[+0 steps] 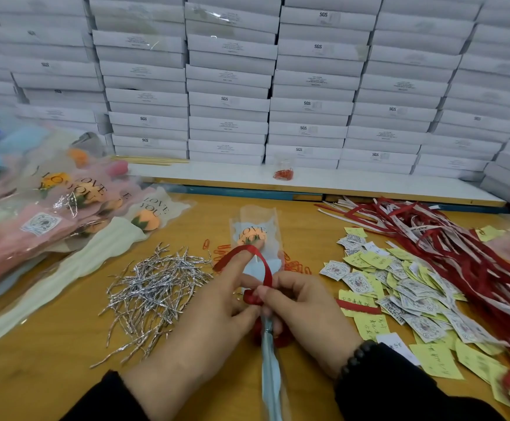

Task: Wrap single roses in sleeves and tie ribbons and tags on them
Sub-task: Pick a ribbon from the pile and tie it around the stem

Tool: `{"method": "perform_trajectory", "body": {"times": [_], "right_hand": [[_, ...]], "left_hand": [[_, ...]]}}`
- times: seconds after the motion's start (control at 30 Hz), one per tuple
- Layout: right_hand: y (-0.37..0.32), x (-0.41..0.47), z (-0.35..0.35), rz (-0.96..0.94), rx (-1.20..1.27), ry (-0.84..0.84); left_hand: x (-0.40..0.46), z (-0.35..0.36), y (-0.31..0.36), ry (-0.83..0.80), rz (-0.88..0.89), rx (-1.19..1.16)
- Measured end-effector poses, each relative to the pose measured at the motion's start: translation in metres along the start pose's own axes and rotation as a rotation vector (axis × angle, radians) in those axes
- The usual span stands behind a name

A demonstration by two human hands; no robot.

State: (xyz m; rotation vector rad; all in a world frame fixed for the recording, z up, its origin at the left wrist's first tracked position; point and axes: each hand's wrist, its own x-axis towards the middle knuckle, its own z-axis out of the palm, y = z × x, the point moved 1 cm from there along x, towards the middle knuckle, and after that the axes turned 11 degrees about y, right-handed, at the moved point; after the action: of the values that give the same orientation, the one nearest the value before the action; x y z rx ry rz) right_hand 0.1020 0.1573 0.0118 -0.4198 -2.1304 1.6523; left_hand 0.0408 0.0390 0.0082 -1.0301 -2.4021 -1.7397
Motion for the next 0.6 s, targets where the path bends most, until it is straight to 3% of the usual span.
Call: {"method": "perform_trajectory", "body": {"times": [0.27, 0.6], "right_hand": [[0.0011, 0.0001, -0.0002, 0.028, 0.083, -0.012], [0.0050, 0.0010, -0.0032, 0.115, 0.144, 0.040]], "left_hand": [[0.0012, -0.0006, -0.0046, 0.058, -0.032, -0.053], [0.0029, -0.0025, -0.0035, 0.123, 0.031, 0.094]]}}
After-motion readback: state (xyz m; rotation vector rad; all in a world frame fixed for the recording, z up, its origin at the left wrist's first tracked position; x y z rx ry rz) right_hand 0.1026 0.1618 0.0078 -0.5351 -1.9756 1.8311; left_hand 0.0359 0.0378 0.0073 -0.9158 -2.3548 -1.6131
